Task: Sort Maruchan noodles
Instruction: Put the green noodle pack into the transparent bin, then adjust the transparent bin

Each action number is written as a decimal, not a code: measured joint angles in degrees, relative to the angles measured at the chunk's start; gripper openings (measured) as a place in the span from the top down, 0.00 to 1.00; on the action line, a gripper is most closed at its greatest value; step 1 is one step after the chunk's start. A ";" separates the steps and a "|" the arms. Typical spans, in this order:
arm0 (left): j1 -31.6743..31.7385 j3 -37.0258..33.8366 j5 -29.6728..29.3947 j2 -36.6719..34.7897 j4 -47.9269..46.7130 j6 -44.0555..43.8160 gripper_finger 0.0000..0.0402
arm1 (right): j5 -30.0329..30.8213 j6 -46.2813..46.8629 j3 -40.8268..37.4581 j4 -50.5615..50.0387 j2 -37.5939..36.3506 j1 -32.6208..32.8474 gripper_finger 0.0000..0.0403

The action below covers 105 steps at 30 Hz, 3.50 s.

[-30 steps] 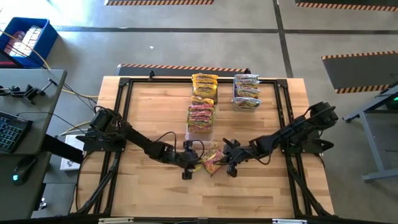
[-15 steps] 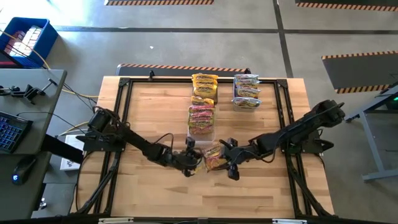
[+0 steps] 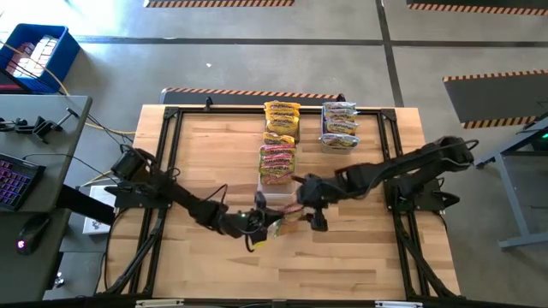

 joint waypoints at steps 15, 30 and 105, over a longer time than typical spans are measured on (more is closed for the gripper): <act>-1.83 1.52 -5.23 0.02 8.50 11.23 1.00 | -25.68 -6.57 -3.53 15.01 4.75 -8.07 0.31; -3.36 1.94 -9.40 -3.96 8.91 11.85 1.00 | -33.64 -5.04 -3.53 24.11 7.96 -7.41 0.63; 12.94 -25.44 11.45 -42.18 -23.42 -51.34 0.95 | 2.57 -22.74 64.84 -55.53 39.96 -12.80 0.82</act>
